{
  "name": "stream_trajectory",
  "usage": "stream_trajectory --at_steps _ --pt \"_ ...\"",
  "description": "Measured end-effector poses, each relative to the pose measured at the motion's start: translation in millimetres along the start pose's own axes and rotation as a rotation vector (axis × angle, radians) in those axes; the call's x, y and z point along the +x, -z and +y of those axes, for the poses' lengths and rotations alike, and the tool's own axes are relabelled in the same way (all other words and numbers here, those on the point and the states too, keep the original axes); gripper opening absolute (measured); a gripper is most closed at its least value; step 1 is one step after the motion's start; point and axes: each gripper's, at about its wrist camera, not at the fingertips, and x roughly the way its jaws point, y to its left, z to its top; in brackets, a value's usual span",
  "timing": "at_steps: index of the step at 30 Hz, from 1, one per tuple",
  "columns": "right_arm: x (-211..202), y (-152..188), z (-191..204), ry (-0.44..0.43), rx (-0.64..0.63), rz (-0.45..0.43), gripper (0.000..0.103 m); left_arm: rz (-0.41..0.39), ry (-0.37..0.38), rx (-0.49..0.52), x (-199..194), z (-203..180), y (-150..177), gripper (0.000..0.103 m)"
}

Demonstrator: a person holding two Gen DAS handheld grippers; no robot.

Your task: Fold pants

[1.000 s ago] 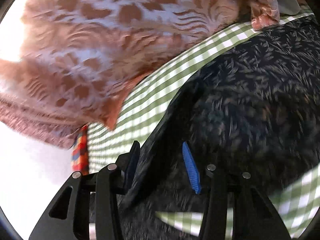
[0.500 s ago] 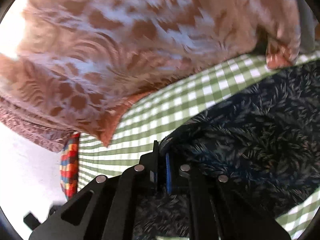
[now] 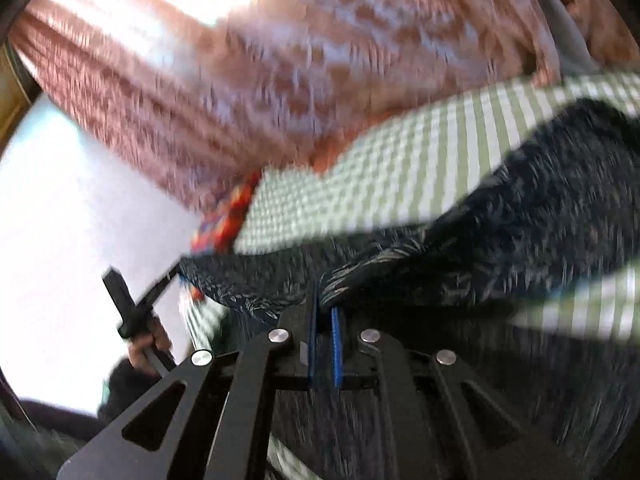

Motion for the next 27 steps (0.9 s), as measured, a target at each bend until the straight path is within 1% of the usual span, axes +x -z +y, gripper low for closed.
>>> stream_trajectory --at_steps 2,3,4,5,6,8,9,10,11,12,14,15,16,17,20,23,25,26,27 --pt "10.1 28.0 -10.5 0.028 0.024 0.06 0.005 0.054 -0.021 -0.013 -7.2 4.3 29.9 0.006" --pt "16.0 36.5 -14.5 0.045 0.03 0.082 0.005 0.074 -0.014 -0.035 -8.9 6.8 40.9 0.006" --pt "21.5 44.0 -17.9 0.065 0.034 0.101 0.005 0.1 -0.012 -0.055 -10.3 9.9 52.0 0.008" --pt "28.3 51.2 -21.8 0.088 0.036 0.116 0.005 0.127 -0.025 -0.068 -11.1 12.1 61.8 0.01" --pt "31.8 54.6 -24.4 0.103 0.038 0.122 0.005 0.159 -0.056 -0.085 -12.6 15.2 73.0 0.011" --pt "36.9 58.1 -28.4 0.122 0.044 0.126 0.005 0.201 -0.059 -0.159 -17.0 26.2 86.3 0.013" --pt "38.4 59.1 -28.4 0.131 0.037 0.126 0.005 0.222 -0.049 -0.226 -21.3 35.2 92.5 0.02" --pt "40.4 57.8 -27.0 0.137 0.028 0.125 0.005 0.235 -0.032 -0.285 -25.8 43.3 98.0 0.023" --pt "41.3 58.3 -26.1 0.138 0.023 0.123 0.005 0.239 -0.007 -0.342 -30.7 50.2 103.8 0.023" --pt "42.0 58.3 -26.5 0.136 0.026 0.122 0.005 0.245 0.045 -0.415 -34.6 57.5 108.7 0.024" --pt "41.9 59.4 -26.7 0.132 0.031 0.119 0.005 0.247 0.135 -0.522 -38.6 65.1 114.6 0.024" --pt "42.7 59.6 -27.0 0.131 0.034 0.117 0.005 0.238 0.186 -0.574 -38.6 66.2 116.0 0.034" --pt "42.7 59.1 -27.7 0.13 0.037 0.116 0.005 0.231 0.215 -0.604 -37.6 66.1 115.0 0.048" --pt "39.9 61.9 -30.2 0.129 0.039 0.114 0.005 0.223 0.247 -0.641 -34.0 65.9 114.6 0.051" --pt "38.6 61.2 -31.3 0.131 0.042 0.107 0.005 0.256 0.301 -0.702 -13.5 61.8 111.5 0.051" --pt "35.6 60.7 -31.0 0.14 0.032 0.102 0.005 0.276 0.301 -0.734 4.9 55.0 110.2 0.051" --pt "35.3 59.9 -29.1 0.14 0.027 0.098 0.005 0.271 0.28 -0.759 14.4 54.3 109.0 0.051" --pt "34.8 59.2 -27.3 0.143 0.019 0.095 0.005 0.259 0.253 -0.76 17.6 54.1 106.3 0.046" --pt "34.6 57.8 -24.6 0.145 0.012 0.091 0.005 0.253 0.21 -0.743 19.4 55.9 103.4 0.022"
